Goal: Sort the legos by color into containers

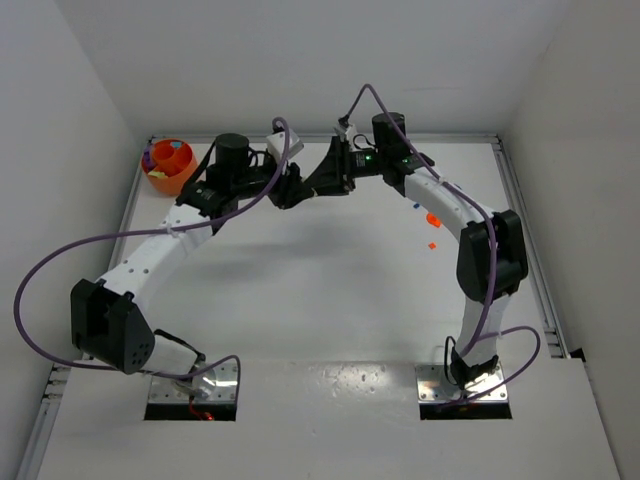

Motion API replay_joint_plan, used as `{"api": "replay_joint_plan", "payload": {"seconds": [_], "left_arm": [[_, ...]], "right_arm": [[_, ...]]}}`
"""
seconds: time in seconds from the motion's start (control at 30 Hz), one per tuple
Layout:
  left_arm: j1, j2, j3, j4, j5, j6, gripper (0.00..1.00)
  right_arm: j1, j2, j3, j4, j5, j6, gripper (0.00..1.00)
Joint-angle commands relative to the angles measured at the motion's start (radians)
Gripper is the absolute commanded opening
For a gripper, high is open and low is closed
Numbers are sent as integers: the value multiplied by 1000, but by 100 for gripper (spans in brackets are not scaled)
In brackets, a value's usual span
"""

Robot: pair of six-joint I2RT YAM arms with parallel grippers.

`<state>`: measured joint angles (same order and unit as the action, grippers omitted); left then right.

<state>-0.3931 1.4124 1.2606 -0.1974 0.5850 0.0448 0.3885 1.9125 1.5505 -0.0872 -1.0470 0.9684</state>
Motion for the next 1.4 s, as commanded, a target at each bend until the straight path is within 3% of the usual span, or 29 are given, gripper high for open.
{"api": "replay_joint_plan", "payload": {"seconds": [0.0, 0.07, 0.1, 0.2, 0.43, 0.5, 0.57, 0.6, 0.7, 0.8, 0.83, 0.9, 1.07, 1.37], "left_arm": [[7, -9, 37, 23, -25, 9, 19], [7, -18, 37, 13, -25, 18, 12], [7, -18, 28, 3, -39, 18, 10], [7, -44, 14, -22, -63, 29, 1], [79, -128, -93, -56, -109, 6, 0], [135, -141, -102, -56, -135, -35, 0], [206, -141, -102, -79, -195, -46, 0], [230, -141, -90, -79, -221, -62, 0], [336, -101, -38, -117, -313, -85, 0], [442, -6, 61, -177, -338, -98, 0], [465, 22, 84, -189, -347, -99, 0], [520, 92, 143, -200, -373, -109, 0], [563, 184, 210, -182, -471, -109, 0], [639, 373, 373, -181, -471, -151, 0]], "right_arm": [[15, 3, 2, 41, -51, 1, 28], [-10, 13, 2, 41, -51, 1, 34], [-10, 13, 13, 41, -51, 1, 43], [-59, 34, 86, 41, -79, -26, 57], [-206, 43, 169, -35, -79, -106, 61], [-267, 43, 207, -155, -45, -219, 61], [-300, 54, 249, -294, 65, -345, 62], [-310, 65, 300, -441, 188, -482, 62], [-306, 65, 376, -621, 450, -687, 62], [-295, -3, 312, -603, 617, -735, 75], [-295, -19, 284, -586, 631, -735, 88], [-304, -30, 234, -577, 642, -735, 96], [-304, -40, 197, -568, 667, -746, 98], [-304, -21, 197, -568, 631, -766, 98]]}}
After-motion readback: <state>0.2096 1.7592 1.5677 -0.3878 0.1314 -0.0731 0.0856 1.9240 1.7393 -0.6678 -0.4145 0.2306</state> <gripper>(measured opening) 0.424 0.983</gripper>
